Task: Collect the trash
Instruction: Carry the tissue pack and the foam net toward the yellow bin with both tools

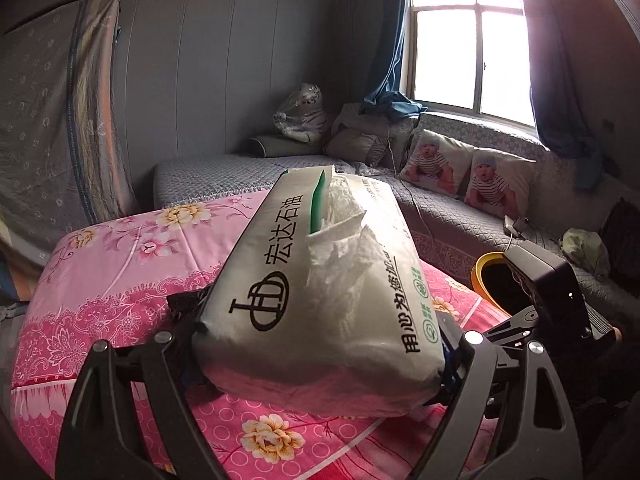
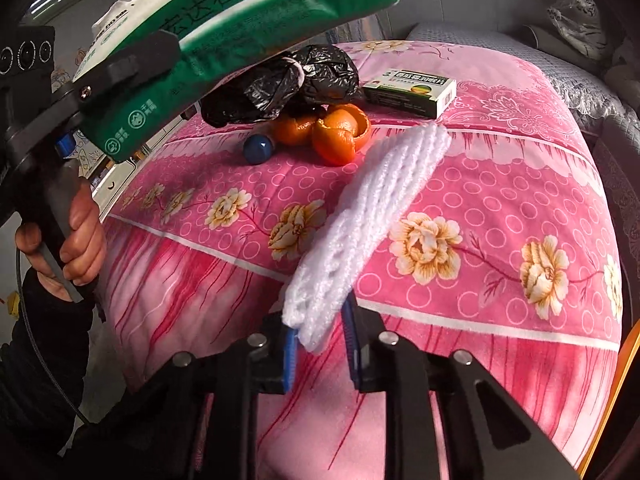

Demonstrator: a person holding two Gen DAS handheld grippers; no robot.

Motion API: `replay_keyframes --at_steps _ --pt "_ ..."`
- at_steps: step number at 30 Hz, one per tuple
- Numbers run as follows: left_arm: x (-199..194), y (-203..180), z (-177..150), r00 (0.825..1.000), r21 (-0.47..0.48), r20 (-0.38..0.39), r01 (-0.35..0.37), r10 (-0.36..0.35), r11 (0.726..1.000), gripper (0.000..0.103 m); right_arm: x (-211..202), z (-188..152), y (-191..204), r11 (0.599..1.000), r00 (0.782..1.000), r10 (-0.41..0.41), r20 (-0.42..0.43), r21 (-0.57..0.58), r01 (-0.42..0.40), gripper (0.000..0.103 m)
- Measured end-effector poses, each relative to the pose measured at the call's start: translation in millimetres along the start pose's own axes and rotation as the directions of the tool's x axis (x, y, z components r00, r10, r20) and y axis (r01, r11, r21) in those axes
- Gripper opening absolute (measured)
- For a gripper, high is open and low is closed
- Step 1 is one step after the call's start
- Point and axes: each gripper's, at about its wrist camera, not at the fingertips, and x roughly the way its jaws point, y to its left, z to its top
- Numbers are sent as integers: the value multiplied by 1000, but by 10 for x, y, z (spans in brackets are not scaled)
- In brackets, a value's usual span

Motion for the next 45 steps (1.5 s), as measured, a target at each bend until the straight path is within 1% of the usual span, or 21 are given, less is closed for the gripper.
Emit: replay_keyframes --at_steps 2,5,10,13,15,18,21,24,26,28,30,33,34,37,40,45 --pt "-125 21 15 999 -27 36 12 -11 1000 82 -107 -24 5 1000 1000 -7 24 -5 7 12" --pt "-301 50 27 996 -56 82 27 -22 998 82 -259 -36 -16 1000 998 9 58 -4 -8 12" --pt "-565 170 39 989 -134 141 66 -46 989 82 -511 -55 -41 998 992 57 109 5 -58 12" --pt "-730 166 38 986 -133 166 49 -26 990 82 -645 -66 -43 996 988 83 133 8 -85 12" --pt "-827 182 26 984 -140 176 54 -29 989 82 -722 -75 -47 995 985 95 145 12 -98 12" --pt "-913 253 -4 983 -172 175 91 -60 981 82 -787 -97 -37 993 982 113 154 8 -116 12" --pt "-926 342 -76 986 -215 161 82 -47 973 82 -809 -115 -21 992 979 124 159 3 -126 12" --pt "-971 497 -186 983 -290 167 123 -77 949 82 -805 -142 9 990 978 137 155 -2 -139 12" --pt "-1025 595 -246 983 -318 174 120 -67 941 77 -804 -166 39 990 979 139 152 -8 -139 12" --pt "-1055 603 -274 987 -307 163 65 -15 949 73 -797 -177 42 990 979 141 150 -10 -141 12" --pt "-1000 596 -294 992 -292 120 10 27 956 71 -786 -175 34 990 979 141 149 -5 -142 12" --pt "-826 651 -404 998 -297 51 -14 31 955 67 -781 -200 64 989 978 148 149 0 -149 12" --pt "-794 681 -437 999 -304 40 -20 33 953 65 -780 -205 73 989 978 149 149 -1 -150 12" --pt "-851 716 -412 997 -311 65 -10 31 950 62 -789 -214 91 989 978 148 146 -5 -149 12" --pt "-846 672 -221 996 -269 66 -48 68 962 59 -789 -193 81 990 980 138 143 -5 -139 12" --pt "-765 469 85 995 -202 86 -25 43 979 58 -795 -183 50 990 978 139 157 4 -142 12"
